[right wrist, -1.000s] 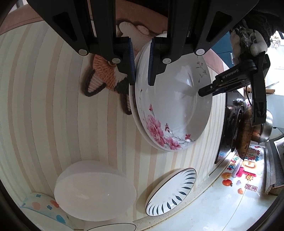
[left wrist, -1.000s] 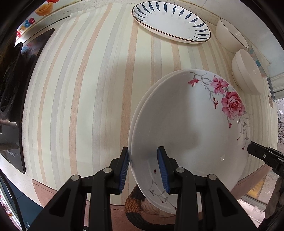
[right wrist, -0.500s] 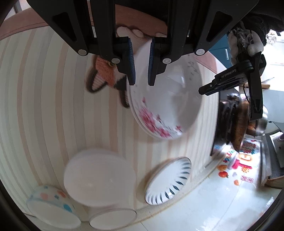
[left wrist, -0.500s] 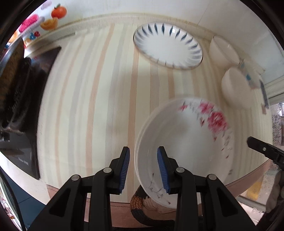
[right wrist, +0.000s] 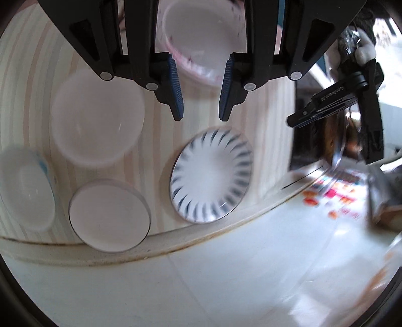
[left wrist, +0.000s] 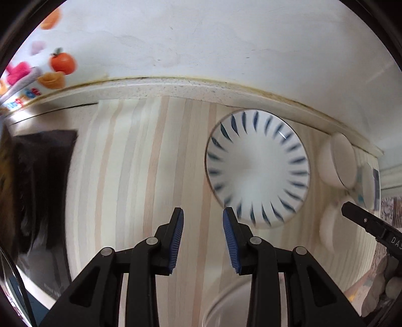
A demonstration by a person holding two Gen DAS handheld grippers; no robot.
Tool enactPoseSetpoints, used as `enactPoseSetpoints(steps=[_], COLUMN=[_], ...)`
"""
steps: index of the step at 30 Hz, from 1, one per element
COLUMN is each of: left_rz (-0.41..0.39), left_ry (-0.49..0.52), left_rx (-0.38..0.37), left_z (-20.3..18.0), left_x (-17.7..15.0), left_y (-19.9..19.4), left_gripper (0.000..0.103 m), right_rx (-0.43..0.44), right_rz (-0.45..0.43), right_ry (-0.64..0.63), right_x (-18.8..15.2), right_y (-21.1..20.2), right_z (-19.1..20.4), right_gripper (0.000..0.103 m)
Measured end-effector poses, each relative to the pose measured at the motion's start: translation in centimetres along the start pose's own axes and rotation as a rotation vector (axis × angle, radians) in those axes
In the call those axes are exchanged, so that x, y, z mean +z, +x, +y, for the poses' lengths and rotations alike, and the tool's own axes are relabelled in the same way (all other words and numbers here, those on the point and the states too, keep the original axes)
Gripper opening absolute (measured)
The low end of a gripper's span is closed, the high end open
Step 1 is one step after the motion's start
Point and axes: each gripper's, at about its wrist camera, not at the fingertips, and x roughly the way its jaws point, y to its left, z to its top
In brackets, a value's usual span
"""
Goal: Organize plates and bowls
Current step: 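Move both grippers to the blue-leaf plate and grip its rim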
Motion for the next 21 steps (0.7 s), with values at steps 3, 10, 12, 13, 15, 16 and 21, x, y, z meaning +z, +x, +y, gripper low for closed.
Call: enactPoseSetpoints(steps=[3,10,12,13,15,16,21], left_rz=[0.049,0.113,0.122,0.126,0.136,0.133,0.099], left_ry=[0.008,0.059,0.072,0.073,0.069,0.07,0.073], left_rx=[-0.002,0.014,0.031,0.026,0.004,-0.008,-0.012], left_z=[-0.2,-1.5,-1.7,-1.8,-1.9,-1.9,-2.0], left_x=[2.5,5.2,5.5,5.6,5.6,5.7,5.2], left_y=[2.9,7.2,8.1,8.4,9.0,9.1,8.8], left_gripper=[0.03,0.03,0.03,0.03,0.03,0.03,0.029], right_rx=[-0.065,-0.139,-0.16,-0.174,-0.198,-0.2,-0.209], right_rz=[0.024,0.063,0.075,0.082,0.095,0.1,0.097], right_ry=[0.016,0.039,0.032,0.026,0.01,0.006,-0.029], right_x=[2.9,6.6,6.8,6.9,7.1,7.1,7.2], right_y=[2.5,6.9,7.7,8.1,9.1,9.4,11.1], right_z=[-0.1,-0.9,-0.8,-0.8,-0.7,-0.7,-0.5], right_gripper=[0.032,0.032,0.032,0.032,0.031,0.029,0.01])
